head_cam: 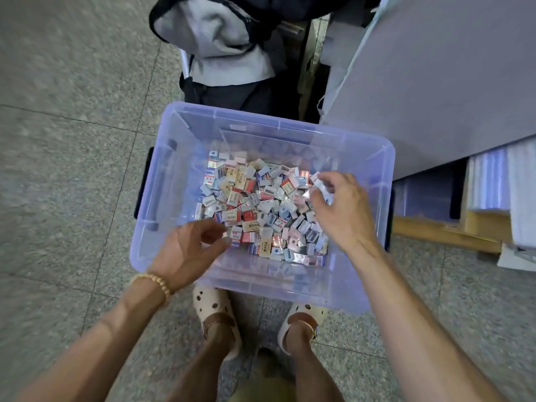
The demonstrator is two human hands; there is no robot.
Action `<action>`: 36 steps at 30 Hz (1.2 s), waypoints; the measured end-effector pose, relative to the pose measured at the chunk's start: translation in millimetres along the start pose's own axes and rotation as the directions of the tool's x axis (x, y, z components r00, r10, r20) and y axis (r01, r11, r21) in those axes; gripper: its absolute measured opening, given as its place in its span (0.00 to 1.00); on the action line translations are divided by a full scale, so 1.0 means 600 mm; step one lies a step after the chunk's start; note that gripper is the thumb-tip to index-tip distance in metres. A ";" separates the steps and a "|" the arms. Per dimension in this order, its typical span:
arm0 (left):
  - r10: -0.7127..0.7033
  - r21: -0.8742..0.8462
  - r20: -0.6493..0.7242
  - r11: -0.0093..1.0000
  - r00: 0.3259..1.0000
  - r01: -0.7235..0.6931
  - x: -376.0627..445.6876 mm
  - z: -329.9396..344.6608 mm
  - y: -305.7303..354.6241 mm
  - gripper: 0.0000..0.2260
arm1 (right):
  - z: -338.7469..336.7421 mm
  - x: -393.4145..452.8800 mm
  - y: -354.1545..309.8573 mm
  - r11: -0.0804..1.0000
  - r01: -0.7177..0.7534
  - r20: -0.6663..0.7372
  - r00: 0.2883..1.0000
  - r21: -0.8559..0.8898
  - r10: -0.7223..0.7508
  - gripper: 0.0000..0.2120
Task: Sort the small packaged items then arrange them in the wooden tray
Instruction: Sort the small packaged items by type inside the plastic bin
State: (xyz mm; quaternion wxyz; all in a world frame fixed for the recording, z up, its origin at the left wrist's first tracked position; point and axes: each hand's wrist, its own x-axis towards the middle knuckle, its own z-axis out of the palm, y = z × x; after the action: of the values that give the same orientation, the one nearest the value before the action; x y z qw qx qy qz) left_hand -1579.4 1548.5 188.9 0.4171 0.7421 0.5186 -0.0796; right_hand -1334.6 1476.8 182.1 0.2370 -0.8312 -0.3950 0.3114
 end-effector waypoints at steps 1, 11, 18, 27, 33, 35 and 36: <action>-0.016 -0.012 -0.038 1.000 0.999 0.016 0.027 -0.006 -0.007 0.08 | 0.018 0.022 0.001 0.999 0.029 0.053 0.998 -0.019 -0.028 0.17; 0.017 0.042 -0.247 0.999 0.969 -0.006 0.296 0.042 -0.078 0.21 | 0.148 0.183 0.077 0.976 0.153 0.318 0.943 -0.154 -0.097 0.19; 0.095 0.272 -0.115 0.960 0.989 -0.061 0.343 0.086 -0.100 0.34 | 0.196 0.192 0.109 0.890 0.220 0.406 0.913 -0.399 -0.044 0.22; 0.201 0.583 0.076 0.786 0.977 -0.207 0.341 0.077 -0.103 0.38 | 0.202 0.189 0.109 0.822 0.345 0.416 0.897 -0.453 -0.148 0.16; 0.172 0.542 0.203 0.800 0.964 -0.257 0.312 0.086 -0.106 0.32 | 0.179 0.203 0.108 0.837 0.335 0.555 0.830 -0.433 -0.045 0.14; 0.186 0.567 0.193 0.780 0.963 -0.265 0.295 0.089 -0.109 0.25 | 0.185 0.192 0.113 0.824 0.349 0.612 0.791 -0.446 -0.004 0.14; 0.181 0.582 0.200 0.769 0.963 -0.265 0.287 0.087 -0.110 0.21 | 0.184 0.188 0.114 0.812 0.353 0.627 0.779 -0.465 0.021 0.15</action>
State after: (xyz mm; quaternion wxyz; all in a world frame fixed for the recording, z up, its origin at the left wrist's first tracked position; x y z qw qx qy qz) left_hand -1540.8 1640.3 25.1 0.1988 0.8854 0.3452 -0.2396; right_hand -1321.8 1544.4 24.1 -0.1277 -0.6784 -0.5979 0.4074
